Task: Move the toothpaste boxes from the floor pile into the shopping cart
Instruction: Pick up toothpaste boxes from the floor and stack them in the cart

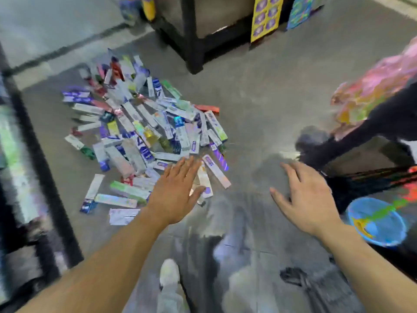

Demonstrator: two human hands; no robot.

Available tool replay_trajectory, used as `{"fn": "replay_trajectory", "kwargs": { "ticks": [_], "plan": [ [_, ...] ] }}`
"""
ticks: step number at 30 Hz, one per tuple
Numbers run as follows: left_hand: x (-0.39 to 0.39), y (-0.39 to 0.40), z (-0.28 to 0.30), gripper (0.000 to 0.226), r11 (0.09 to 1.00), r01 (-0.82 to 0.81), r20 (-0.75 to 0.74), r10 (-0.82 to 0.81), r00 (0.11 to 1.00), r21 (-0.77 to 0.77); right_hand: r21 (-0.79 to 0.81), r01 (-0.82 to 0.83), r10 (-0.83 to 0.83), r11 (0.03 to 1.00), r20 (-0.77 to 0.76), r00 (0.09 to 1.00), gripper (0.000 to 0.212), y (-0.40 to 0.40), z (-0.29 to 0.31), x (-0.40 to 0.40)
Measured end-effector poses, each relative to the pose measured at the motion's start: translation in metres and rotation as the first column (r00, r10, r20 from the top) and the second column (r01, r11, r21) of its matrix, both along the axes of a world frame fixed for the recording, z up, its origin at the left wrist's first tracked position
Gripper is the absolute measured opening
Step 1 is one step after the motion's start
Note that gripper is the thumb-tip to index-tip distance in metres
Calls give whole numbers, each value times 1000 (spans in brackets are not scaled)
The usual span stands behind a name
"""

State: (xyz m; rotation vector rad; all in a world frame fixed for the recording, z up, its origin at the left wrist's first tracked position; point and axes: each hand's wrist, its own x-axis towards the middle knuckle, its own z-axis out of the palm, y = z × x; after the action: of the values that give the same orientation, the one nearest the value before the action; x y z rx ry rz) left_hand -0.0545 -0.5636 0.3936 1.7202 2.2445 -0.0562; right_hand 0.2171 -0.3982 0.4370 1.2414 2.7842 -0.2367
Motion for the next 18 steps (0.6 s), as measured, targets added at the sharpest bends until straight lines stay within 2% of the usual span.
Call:
{"fn": "replay_trajectory", "kwargs": {
  "ticks": [3,7,13,18],
  "plan": [
    [-73,-52,-34,75,993,-119,6,119,993,-22,-60,-69,70,996,13,997,72,-29,-46,-89],
    [-139,-123,-79,82,956,-276,6,278,961,-104,-113,-228,230,967,1,973,73,-69,-100,-190],
    [-176,-206,-173,88,880,-435,-14,440,898,-191,-212,-458,470,863,6,883,87,-120,-199,-292],
    [-178,-244,-285,87,818,-550,-2,557,830,-169,-238,-605,630,759,39,775,91,-149,-320,-335]
  ]
}}
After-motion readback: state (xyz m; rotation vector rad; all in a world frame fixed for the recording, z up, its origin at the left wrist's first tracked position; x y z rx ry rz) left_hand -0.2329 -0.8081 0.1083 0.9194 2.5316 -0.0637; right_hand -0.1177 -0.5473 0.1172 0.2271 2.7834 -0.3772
